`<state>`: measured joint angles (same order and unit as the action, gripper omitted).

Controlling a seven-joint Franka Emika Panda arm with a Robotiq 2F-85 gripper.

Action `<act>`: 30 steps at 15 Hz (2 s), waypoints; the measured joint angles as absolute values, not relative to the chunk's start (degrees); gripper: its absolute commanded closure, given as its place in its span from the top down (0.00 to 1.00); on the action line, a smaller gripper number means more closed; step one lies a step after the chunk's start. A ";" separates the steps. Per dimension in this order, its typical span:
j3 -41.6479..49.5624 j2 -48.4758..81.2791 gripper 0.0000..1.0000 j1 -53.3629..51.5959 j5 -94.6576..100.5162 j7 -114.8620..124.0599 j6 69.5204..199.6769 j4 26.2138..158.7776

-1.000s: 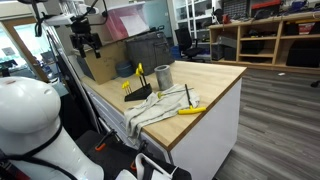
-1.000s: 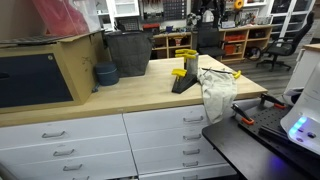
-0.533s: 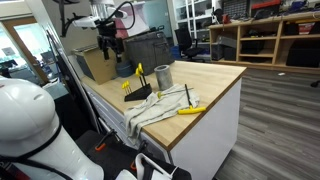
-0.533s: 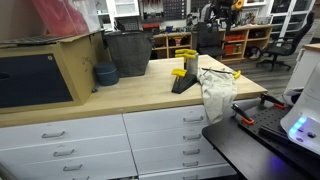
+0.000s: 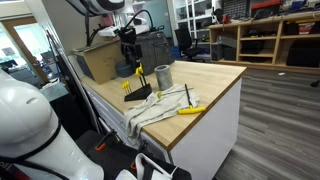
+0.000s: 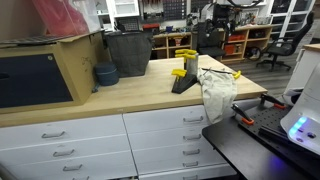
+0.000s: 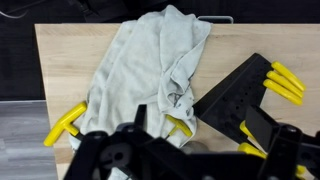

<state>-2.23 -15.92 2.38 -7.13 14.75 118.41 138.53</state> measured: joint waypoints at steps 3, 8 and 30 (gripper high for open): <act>-2.28 -15.83 1.00 2.27 -7.13 14.75 118.41 137.88; -2.33 -13.75 1.00 2.56 -5.24 19.48 120.01 138.39; 6.49 9.47 1.00 3.99 10.02 52.85 135.43 135.64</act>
